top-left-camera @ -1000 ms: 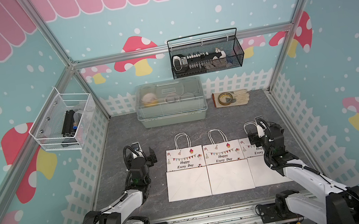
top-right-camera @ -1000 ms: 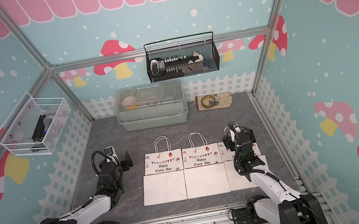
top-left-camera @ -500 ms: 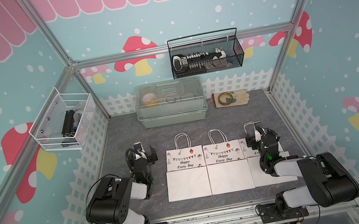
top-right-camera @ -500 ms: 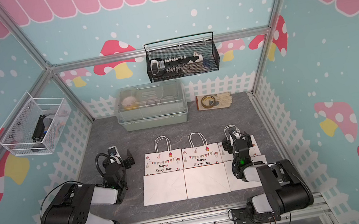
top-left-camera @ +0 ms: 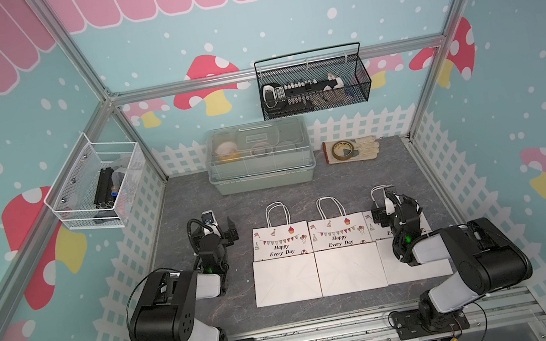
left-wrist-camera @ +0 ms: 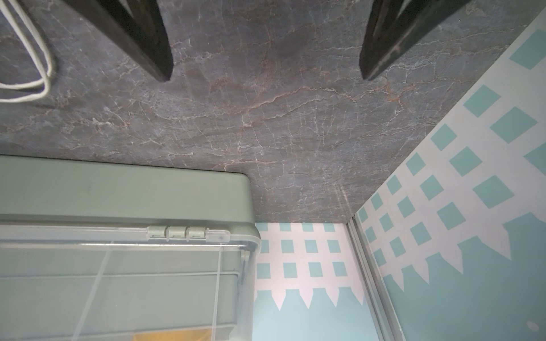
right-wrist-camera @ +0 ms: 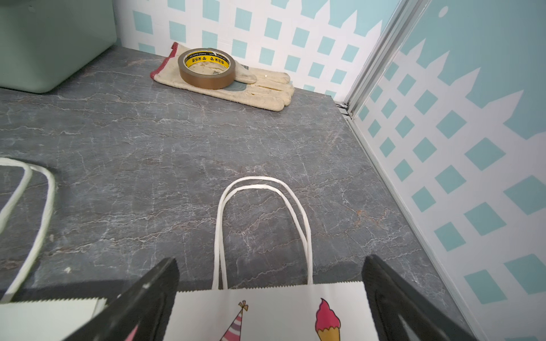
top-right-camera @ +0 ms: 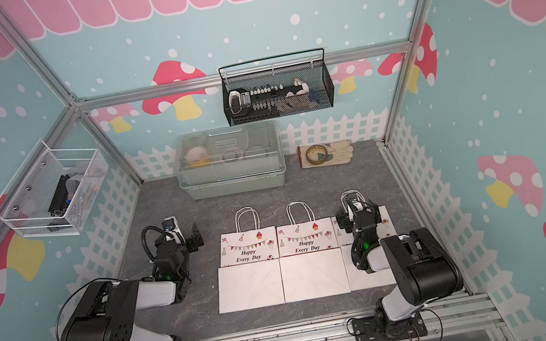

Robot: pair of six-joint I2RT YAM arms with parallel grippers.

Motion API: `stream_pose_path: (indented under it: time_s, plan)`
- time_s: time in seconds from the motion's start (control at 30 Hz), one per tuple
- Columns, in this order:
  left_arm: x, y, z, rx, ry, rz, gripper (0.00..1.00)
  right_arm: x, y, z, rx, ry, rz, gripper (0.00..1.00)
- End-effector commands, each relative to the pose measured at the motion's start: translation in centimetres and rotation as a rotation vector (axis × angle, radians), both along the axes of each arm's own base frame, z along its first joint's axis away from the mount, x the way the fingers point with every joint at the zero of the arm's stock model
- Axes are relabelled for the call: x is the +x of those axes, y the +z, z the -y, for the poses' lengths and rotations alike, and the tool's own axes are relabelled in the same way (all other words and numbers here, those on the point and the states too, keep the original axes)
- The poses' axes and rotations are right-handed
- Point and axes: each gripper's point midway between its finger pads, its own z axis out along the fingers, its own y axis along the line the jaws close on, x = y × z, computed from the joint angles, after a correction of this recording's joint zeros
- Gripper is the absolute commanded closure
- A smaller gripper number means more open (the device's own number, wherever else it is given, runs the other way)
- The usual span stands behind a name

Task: Put away the paper bag
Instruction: Reset both arms

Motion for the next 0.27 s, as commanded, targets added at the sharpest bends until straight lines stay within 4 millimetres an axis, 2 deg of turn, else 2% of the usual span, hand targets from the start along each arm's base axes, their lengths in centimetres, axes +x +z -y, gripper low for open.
stream_pose_path:
  time_s: [0.0, 0.23]
  plan:
    - [0.47, 0.82, 0.40, -0.005, -0.030, 0.015, 0.01, 0.84, 0.89, -0.52, 0.016, 0.057, 0.011, 0.01]
    - [1.09, 0.58, 0.40, -0.030, -0.062, -0.014, 0.01, 0.76, 1.07, -0.23, 0.017, 0.045, 0.027, 0.01]
